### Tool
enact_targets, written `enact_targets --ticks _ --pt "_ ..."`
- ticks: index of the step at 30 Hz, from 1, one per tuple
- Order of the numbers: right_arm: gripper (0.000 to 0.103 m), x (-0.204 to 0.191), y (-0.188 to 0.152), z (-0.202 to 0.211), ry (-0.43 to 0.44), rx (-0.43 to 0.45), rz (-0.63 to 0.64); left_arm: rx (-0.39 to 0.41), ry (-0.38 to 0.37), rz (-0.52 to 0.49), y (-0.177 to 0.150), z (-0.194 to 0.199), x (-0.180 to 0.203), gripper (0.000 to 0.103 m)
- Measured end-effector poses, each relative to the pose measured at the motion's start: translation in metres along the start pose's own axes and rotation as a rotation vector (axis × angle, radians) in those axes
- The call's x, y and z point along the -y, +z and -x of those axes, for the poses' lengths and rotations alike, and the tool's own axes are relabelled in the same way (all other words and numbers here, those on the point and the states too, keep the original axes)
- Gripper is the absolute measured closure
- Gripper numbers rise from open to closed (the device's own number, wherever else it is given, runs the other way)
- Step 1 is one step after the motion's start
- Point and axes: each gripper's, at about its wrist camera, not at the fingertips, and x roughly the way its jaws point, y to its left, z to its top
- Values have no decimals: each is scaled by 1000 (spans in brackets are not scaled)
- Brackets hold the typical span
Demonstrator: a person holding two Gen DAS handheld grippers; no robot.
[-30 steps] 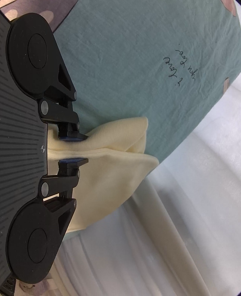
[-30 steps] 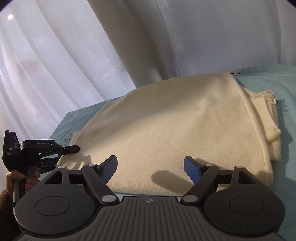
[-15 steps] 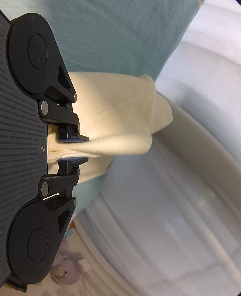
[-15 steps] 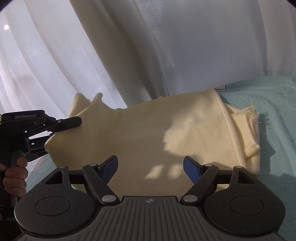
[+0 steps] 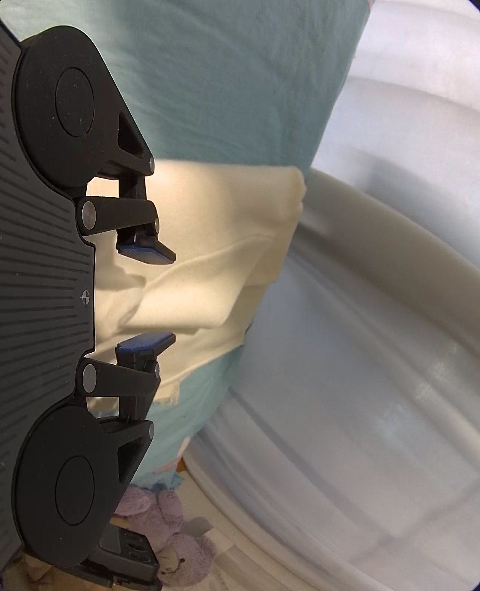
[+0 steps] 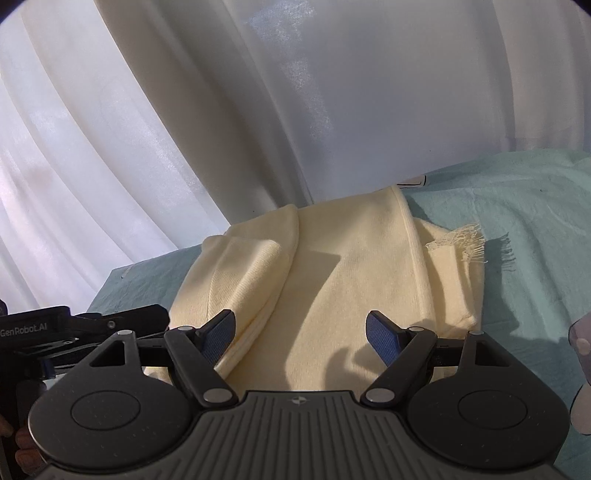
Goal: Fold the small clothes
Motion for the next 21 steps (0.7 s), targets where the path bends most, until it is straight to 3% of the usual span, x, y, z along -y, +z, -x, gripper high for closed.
enact_targets --ticks 3,6,7,10,17,21 --pt "24 -5 7 -11 46 -22 7 -31 112 7 -5 -10 -12 59" --pt "26 -8 12 -32 93 -68 -29 -50 141 -29 -16 -24 -10 59" --pt "32 -8 13 -39 108 -88 -44 -37 158 -71 -16 -25 -4 58" --pt "46 -9 15 -62 139 -159 -89 -17 144 -109 -24 -27 5 49" --pt "50 -7 21 -96 239 -250 -233 1 97 -58 -28 -22 -7 49" --pt "87 -22 20 -100 159 -232 -122 6 94 -49 -27 -15 -4 47"
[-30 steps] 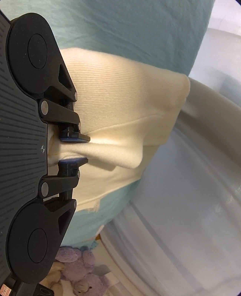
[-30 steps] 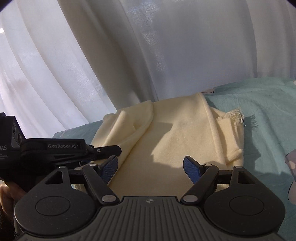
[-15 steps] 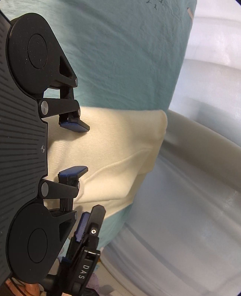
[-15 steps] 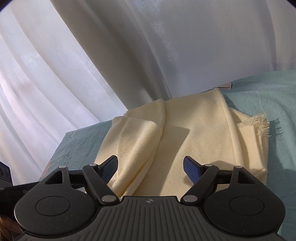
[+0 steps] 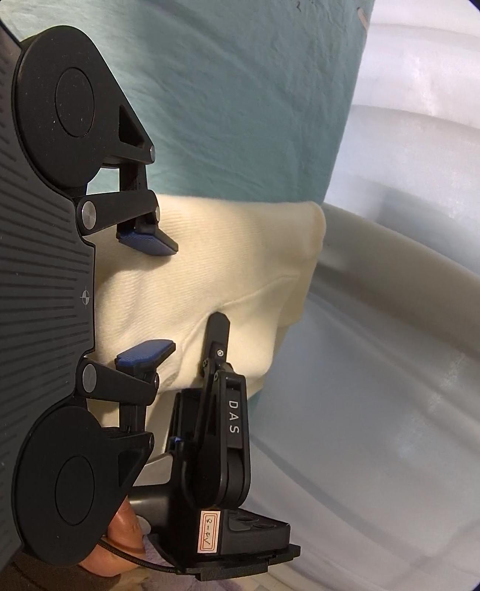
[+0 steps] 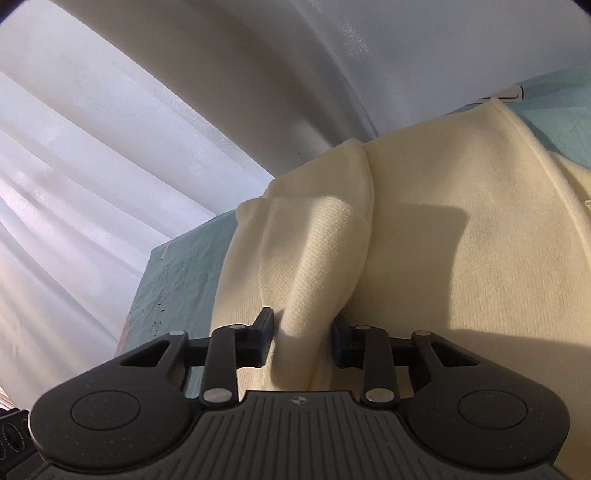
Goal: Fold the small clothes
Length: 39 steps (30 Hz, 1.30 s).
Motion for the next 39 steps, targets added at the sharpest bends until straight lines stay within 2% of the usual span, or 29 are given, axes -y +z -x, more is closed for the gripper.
enact_targets --ticks 3,6,9,12,14,15,16,18,20,21,22,25,27,30,33,35,38,39 --pt "89 -16 -3 14 -51 68 118 59 -4 53 5 15 -4 47" --pt "90 -22 -2 42 -72 178 178 97 13 54 10 23 -7 47" --pt "89 -10 -5 62 -161 226 201 25 16 48 10 4 -7 48" --pt "88 16 -6 64 -256 187 177 -83 -37 66 3 -24 -7 51" --pt "83 35 -4 62 -212 149 85 -102 -41 75 -2 -33 -7 46" --pt "80 47 -3 65 -158 145 23 -102 -37 66 -3 -34 -6 46" --pt "71 54 -1 66 -111 138 -23 -102 -37 59 -3 -36 -6 44" --pt "62 64 1 64 -25 123 -84 -107 -35 59 -3 -37 -6 43" --pt "62 62 3 55 -14 101 -79 -112 -25 52 -3 -39 -5 42" --pt "69 57 4 52 -29 100 -50 -113 -19 49 -3 -39 -3 41" --pt "81 48 3 50 -62 102 -1 -112 -12 48 -3 -37 -1 40" --pt "89 17 2 59 -181 175 192 -82 -12 49 -1 -21 5 40" --pt "89 4 -2 76 -255 258 290 -65 -26 40 2 -16 8 38" --pt "89 8 -3 92 -338 313 301 -70 -20 11 4 -20 13 38" --pt "89 22 -6 91 -446 301 296 -94 -24 6 2 -28 17 38" --pt "89 34 -8 89 -482 287 275 -112 -40 4 0 -33 20 38" --pt "87 46 -12 81 -539 272 319 -132 -48 0 -2 -40 22 35" --pt "74 47 -11 81 -554 276 331 -136 -43 -3 -1 -41 21 35"
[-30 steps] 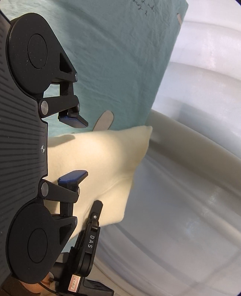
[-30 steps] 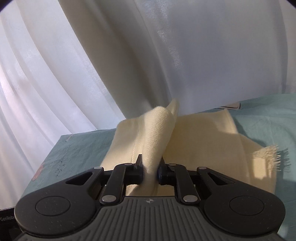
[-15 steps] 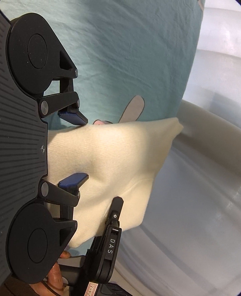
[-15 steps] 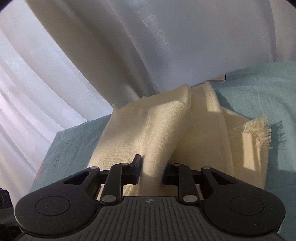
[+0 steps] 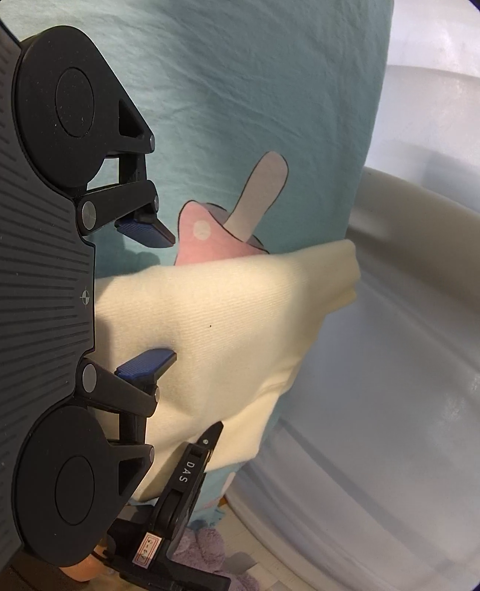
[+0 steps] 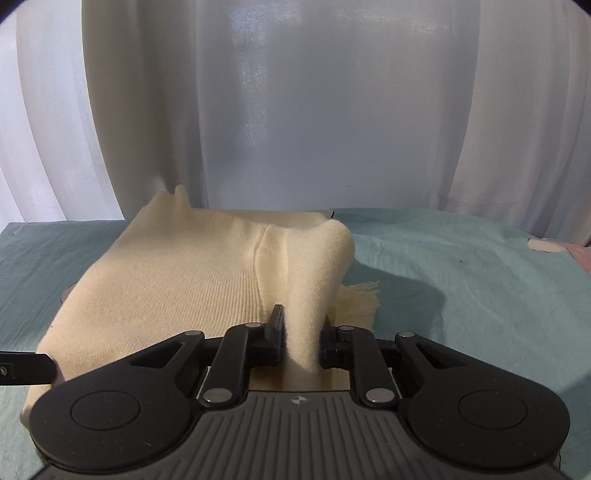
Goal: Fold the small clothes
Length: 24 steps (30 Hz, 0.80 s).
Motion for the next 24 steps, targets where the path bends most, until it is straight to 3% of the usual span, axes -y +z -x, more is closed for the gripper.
enact_targets --ticks 1,2,5,8,10,13,16,18,20,22,24 --pt "56 0 3 0 -29 -9 10 0 1 -2 0 2 -1 35" --pt "50 1 6 1 -62 -15 16 5 3 1 0 6 -3 36" --pt "49 11 15 21 -89 46 -11 64 33 28 9 18 -9 37" --pt "51 3 23 38 29 116 -16 112 57 92 22 19 -15 37" --pt "60 -26 31 28 124 105 42 111 87 128 30 12 -15 37" --pt "65 -66 41 5 182 93 128 100 145 157 36 2 -15 37" --pt "78 -82 57 -34 172 1 106 84 157 183 35 -3 -19 36" --pt "80 -83 63 -57 165 -56 86 68 154 192 34 -8 -21 36" --pt "83 -88 58 -76 92 -119 144 60 159 176 34 -11 -19 32" --pt "85 -89 48 -77 15 -62 238 64 160 136 36 -11 -15 32" --pt "85 -79 43 -77 -88 -20 212 67 167 116 37 -12 -14 31"
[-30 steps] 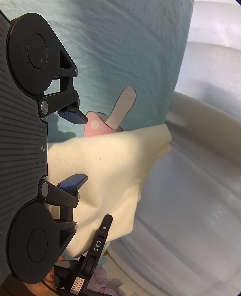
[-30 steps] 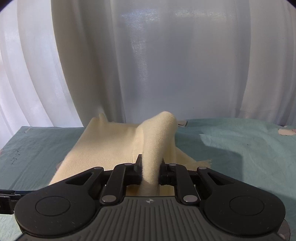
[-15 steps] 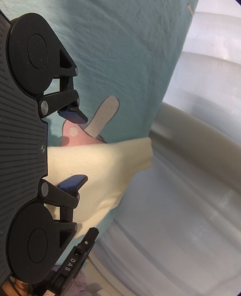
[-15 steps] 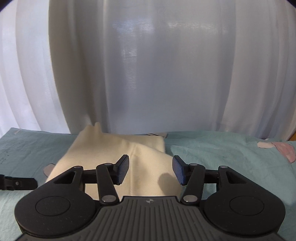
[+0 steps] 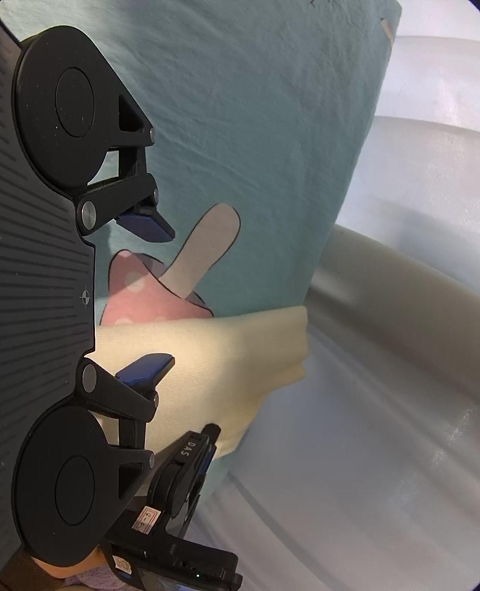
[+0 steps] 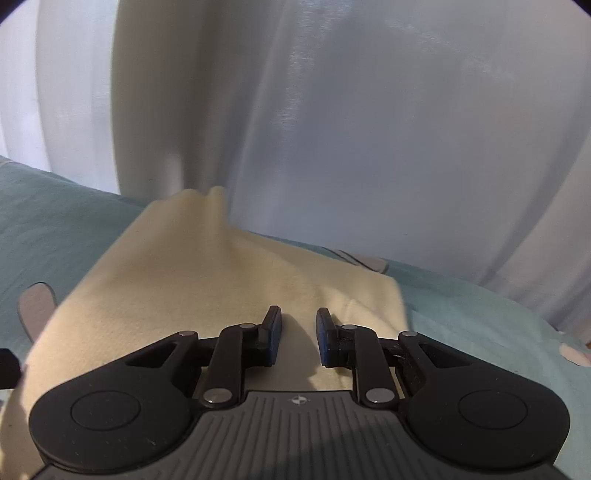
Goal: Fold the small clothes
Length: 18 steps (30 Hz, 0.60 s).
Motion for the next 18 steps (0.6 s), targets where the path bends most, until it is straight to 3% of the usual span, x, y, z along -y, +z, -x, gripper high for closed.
enact_targets --ticks 2,6,9,12,14,16,18 --pt "85 16 -3 -1 2 5 -113 -8 -16 11 0 -3 -3 31" --pt "85 24 -3 12 33 -20 -155 -31 -52 38 2 -5 -11 31" --pt "82 38 -14 55 214 20 -244 -47 -105 50 3 2 -14 31" --pt "82 42 -41 106 307 77 -214 -59 -165 55 2 6 -11 31" --pt "82 42 -58 118 318 59 -186 -66 -171 36 1 1 -3 31" --pt "85 41 -73 112 271 7 -155 -90 -159 25 -2 -6 5 31" --pt "86 42 -77 112 265 40 -126 -115 -189 33 -3 -11 5 31"
